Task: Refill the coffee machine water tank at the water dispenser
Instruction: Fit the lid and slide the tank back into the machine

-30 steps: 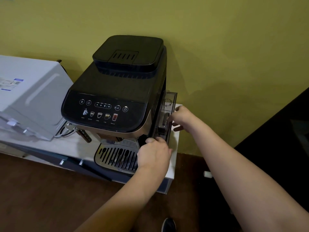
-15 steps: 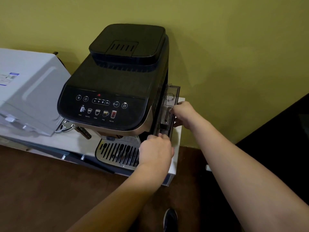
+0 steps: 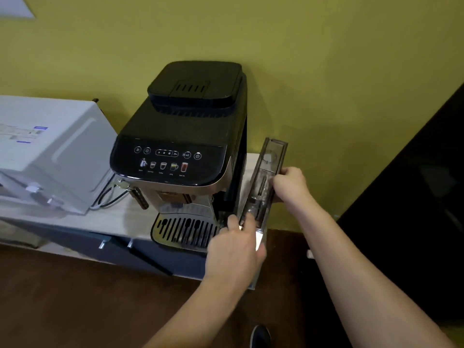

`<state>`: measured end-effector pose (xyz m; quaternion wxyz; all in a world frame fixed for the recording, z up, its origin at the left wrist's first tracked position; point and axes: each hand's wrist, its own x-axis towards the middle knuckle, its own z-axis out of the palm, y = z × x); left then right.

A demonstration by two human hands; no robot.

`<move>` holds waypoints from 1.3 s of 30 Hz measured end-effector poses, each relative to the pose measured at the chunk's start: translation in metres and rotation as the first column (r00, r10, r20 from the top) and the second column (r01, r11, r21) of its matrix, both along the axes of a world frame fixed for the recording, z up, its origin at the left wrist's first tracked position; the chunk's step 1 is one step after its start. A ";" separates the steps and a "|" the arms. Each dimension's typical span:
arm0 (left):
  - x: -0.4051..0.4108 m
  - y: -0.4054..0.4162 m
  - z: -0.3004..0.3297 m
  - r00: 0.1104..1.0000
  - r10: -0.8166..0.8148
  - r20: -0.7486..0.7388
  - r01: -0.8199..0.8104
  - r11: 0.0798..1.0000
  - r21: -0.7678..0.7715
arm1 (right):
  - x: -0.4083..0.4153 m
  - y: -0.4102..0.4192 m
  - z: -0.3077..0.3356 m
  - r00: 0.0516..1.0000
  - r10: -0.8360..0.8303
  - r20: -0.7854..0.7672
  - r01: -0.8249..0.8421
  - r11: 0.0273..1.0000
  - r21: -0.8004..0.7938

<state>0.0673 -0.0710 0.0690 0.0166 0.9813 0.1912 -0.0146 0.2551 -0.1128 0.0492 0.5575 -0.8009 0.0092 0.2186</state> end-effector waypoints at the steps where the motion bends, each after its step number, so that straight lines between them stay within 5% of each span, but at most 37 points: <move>1: -0.015 -0.001 0.003 0.998 -0.015 0.059 0.017 0.999 -0.027 | -0.012 -0.008 0.004 0.998 -0.032 0.047 0.032 0.999 0.010; 6: -0.074 0.007 0.021 0.938 -0.065 0.342 0.110 0.987 -0.116 | -0.082 -0.034 0.053 0.947 -0.168 0.275 0.151 0.985 0.080; 13: -0.141 0.034 0.018 0.903 0.021 0.430 0.137 0.932 -0.334 | -0.190 -0.023 0.095 0.872 -0.257 0.417 0.177 0.959 0.221; 39: -0.198 0.004 -0.041 0.904 0.254 0.344 -0.197 0.961 -0.192 | -0.208 -0.003 -0.015 0.974 -0.010 0.224 0.002 0.999 0.034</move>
